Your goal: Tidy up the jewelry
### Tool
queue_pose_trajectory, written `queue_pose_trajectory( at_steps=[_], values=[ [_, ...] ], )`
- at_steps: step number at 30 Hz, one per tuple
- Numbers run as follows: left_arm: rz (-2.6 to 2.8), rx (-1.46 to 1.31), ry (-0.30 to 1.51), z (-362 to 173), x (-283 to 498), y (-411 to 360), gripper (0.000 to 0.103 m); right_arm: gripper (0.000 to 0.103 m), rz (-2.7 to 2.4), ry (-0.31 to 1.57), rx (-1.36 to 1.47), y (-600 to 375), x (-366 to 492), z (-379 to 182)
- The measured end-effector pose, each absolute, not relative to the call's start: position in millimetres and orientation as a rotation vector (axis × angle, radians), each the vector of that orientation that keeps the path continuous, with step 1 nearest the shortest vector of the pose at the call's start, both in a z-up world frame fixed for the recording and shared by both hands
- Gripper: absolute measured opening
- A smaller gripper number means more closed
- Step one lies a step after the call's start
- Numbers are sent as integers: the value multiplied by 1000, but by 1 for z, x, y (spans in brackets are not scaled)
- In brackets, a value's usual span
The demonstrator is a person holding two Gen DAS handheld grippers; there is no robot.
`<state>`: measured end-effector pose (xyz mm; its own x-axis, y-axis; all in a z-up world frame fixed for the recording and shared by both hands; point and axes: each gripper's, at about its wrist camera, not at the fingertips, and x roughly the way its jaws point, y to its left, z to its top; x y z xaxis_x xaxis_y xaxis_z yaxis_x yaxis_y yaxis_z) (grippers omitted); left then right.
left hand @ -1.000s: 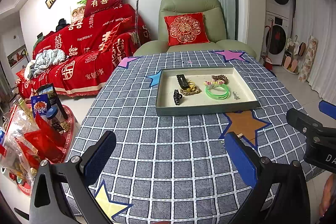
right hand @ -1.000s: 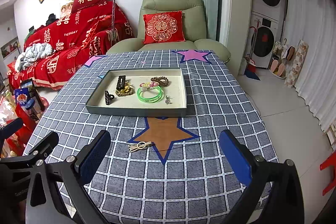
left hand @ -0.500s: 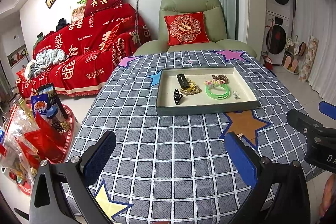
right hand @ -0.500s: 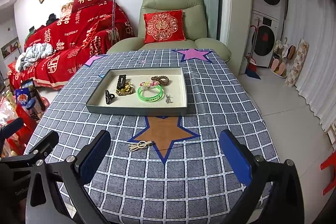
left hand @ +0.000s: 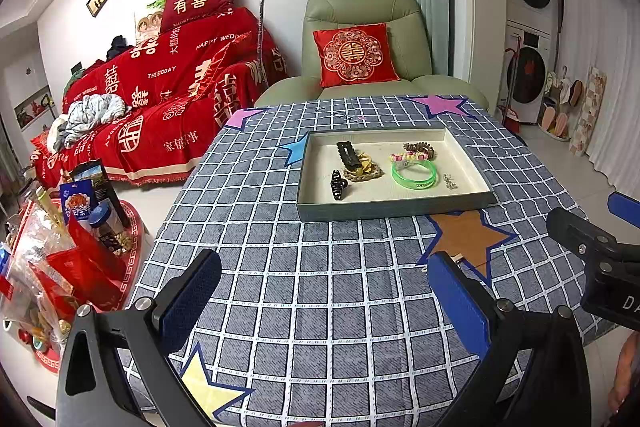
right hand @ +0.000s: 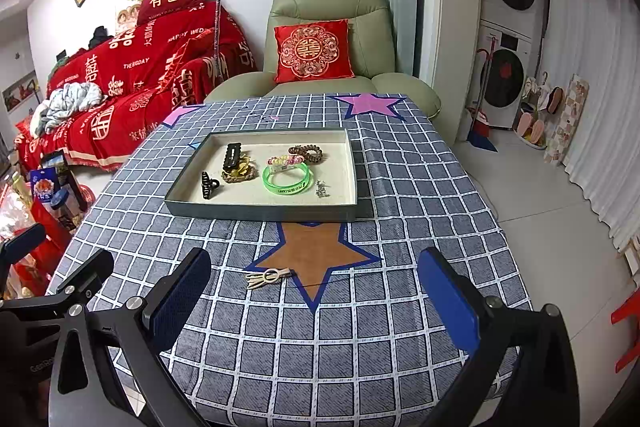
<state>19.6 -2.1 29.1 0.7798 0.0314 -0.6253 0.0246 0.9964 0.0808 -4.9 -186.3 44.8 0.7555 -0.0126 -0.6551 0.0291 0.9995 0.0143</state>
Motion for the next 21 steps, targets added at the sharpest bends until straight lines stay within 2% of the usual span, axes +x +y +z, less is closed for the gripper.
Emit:
queue_pose_trajectory(
  at_steps=[21],
  values=[
    [4, 88, 681, 29, 19, -2, 103, 103, -21, 716, 27, -186, -5, 45]
  ],
)
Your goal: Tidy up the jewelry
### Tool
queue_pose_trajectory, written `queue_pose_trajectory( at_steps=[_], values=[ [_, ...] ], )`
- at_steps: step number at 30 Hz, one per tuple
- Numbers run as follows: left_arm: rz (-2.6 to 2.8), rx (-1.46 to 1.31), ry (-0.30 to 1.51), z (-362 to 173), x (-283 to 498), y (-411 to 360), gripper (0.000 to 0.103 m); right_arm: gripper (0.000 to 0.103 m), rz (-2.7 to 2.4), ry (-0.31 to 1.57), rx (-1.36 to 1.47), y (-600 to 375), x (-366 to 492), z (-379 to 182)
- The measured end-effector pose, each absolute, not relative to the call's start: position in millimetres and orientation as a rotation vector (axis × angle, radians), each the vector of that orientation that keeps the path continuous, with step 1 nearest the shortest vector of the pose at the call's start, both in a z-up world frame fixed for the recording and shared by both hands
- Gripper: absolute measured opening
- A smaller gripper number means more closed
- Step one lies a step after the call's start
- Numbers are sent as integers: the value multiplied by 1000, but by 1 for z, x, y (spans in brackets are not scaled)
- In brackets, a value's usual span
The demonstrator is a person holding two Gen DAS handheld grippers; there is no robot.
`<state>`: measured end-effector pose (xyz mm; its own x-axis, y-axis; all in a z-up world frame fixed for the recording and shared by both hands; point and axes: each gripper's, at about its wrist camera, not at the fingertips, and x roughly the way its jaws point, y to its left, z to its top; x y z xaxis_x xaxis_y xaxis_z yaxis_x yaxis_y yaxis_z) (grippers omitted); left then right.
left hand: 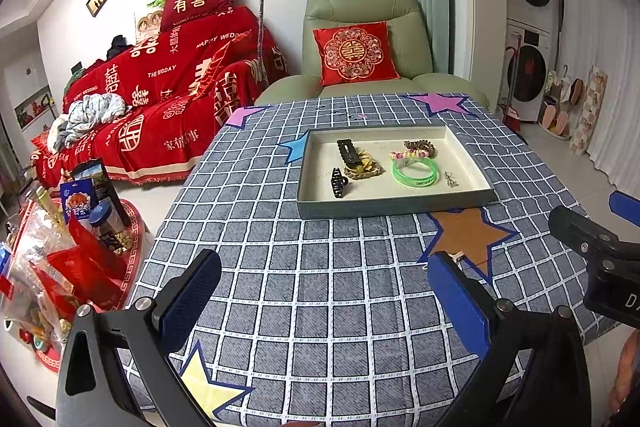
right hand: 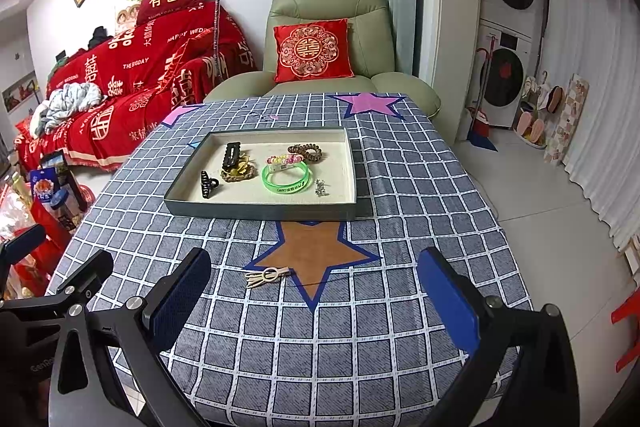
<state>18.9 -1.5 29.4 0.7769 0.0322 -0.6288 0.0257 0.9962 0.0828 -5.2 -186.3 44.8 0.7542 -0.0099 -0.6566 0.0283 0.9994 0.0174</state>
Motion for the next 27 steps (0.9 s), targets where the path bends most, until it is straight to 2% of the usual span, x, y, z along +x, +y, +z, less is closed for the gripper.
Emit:
queue_pose_trajectory(
  at_steps=[27],
  values=[
    [-22, 86, 670, 28, 18, -3, 103, 103, -18, 721, 28, -187, -6, 40]
  ],
)
